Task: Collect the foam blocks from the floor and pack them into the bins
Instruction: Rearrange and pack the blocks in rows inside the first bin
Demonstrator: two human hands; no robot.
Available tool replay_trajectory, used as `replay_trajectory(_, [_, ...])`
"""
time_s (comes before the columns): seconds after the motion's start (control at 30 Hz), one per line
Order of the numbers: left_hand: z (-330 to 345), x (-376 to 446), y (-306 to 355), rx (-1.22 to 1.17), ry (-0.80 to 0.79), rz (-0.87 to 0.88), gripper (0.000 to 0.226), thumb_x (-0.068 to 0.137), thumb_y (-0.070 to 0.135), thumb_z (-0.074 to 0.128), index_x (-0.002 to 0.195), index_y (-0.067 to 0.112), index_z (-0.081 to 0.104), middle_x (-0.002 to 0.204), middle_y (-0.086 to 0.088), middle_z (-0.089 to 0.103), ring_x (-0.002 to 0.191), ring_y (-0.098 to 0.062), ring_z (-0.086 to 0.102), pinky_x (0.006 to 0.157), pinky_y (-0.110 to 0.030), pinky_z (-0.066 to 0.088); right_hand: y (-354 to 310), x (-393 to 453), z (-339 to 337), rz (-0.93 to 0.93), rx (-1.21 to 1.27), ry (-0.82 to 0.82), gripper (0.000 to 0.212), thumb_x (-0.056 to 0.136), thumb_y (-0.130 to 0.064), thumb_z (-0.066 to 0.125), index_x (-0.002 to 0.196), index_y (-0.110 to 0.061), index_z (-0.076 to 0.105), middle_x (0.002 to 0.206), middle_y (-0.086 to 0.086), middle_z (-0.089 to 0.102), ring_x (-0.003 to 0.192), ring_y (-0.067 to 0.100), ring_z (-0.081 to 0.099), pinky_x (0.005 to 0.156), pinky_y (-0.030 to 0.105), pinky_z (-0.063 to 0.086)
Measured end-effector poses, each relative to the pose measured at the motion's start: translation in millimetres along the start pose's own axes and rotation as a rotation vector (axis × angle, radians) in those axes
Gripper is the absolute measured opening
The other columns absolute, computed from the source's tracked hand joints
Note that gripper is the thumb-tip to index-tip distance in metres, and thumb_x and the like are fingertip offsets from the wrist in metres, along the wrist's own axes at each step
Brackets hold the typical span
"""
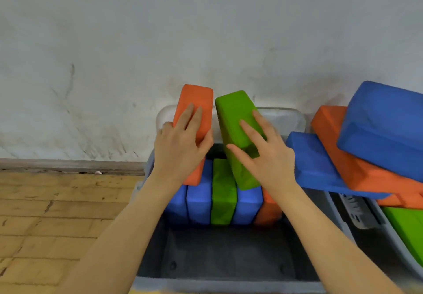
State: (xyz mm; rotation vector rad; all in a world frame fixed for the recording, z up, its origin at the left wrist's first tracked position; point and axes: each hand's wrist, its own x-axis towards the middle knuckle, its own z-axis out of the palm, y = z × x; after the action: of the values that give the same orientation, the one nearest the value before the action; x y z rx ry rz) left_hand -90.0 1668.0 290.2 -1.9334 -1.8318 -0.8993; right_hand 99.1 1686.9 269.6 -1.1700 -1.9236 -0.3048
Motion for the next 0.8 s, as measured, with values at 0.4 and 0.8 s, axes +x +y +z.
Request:
replay_trajectory(0.4, [-29, 0, 5, -0.074, 0.092, 0.043, 0.045, 0.09, 0.043, 0.046, 0.118, 0.014, 0.065, 0.13, -0.004, 0.059, 0.07, -0.035, 0.062, 0.056, -0.037, 0.051, -41, 17, -25, 0.204, -0.018, 0.045, 0.056, 0.08, -0.065, 0.052, 0.108, -0.02, 0.071, 0.122, 0.001, 0.064, 0.069, 0.017, 0.068, 0.048, 0.021, 0.045])
replay_trajectory(0.8, [-101, -91, 20, -0.036, 0.176, -0.173, 0.044, 0.087, 0.047, 0.047, 0.116, 0.02, 0.067, 0.128, 0.003, 0.06, 0.074, -0.032, 0.065, 0.06, -0.034, 0.052, -84, -23, -77, 0.02, 0.116, 0.029, 0.057, 0.078, -0.067, 0.052, 0.101, -0.02, 0.073, 0.114, -0.001, 0.068, 0.07, 0.016, 0.069, 0.046, 0.026, 0.05])
